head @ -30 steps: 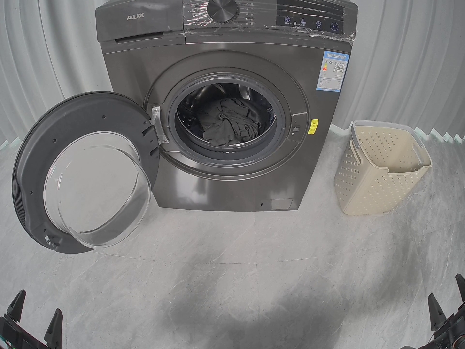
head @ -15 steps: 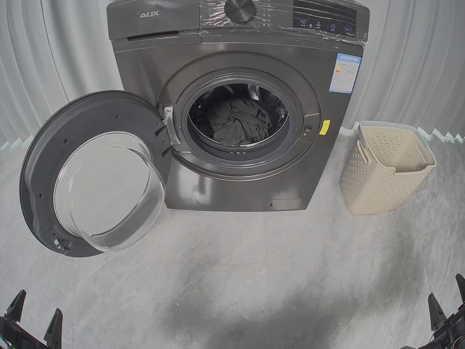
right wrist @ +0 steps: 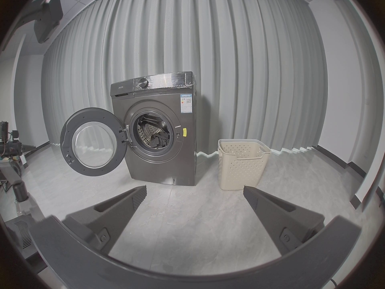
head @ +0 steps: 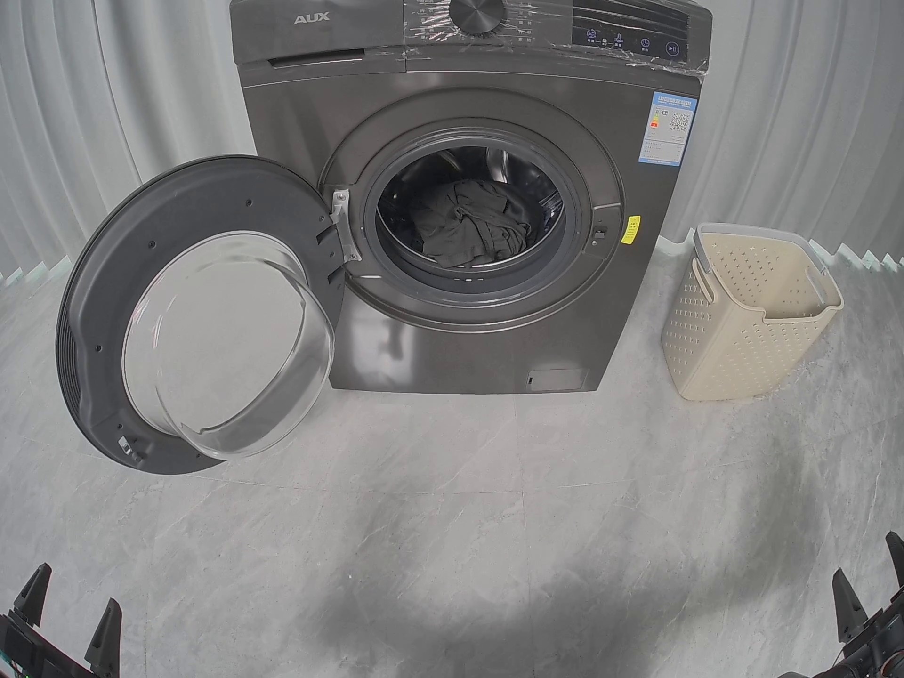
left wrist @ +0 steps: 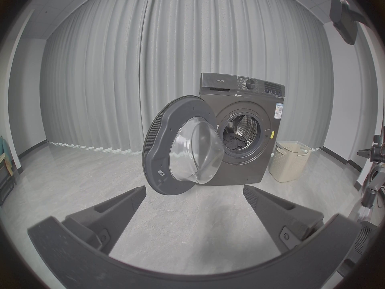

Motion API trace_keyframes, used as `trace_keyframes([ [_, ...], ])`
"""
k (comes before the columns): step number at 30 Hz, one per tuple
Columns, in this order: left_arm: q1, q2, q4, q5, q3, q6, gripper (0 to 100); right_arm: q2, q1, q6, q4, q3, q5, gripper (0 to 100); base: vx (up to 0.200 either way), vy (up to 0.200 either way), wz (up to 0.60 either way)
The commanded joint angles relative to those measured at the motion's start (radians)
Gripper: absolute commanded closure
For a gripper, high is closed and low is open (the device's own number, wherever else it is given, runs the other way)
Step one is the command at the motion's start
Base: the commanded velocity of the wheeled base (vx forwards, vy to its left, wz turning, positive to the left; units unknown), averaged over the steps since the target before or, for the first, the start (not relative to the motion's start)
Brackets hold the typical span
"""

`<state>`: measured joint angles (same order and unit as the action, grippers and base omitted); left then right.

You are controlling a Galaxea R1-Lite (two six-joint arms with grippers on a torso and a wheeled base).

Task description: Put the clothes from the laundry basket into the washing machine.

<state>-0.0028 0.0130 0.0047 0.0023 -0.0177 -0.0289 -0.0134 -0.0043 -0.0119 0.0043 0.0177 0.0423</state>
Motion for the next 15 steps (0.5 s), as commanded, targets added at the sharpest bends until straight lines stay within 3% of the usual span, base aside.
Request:
trace_keyframes([
  [1, 0.000, -0.008, 0.000, -0.001, 0.016, -0.002, 0, 0.013, 0.000, -0.002, 0.000, -0.018, 0.001, 0, 0.000, 0.000, 0.00],
  [2, 0.000, -0.008, 0.000, -0.001, 0.016, -0.002, 0, 0.013, 0.000, 0.000, 0.000, -0.018, 0.001, 0, 0.000, 0.000, 0.00],
  [15, 0.000, -0.008, -0.002, -0.001, 0.016, -0.003, 0, 0.013, 0.000, 0.000, 0.000, -0.018, 0.001, 0, 0.000, 0.200, 0.00],
])
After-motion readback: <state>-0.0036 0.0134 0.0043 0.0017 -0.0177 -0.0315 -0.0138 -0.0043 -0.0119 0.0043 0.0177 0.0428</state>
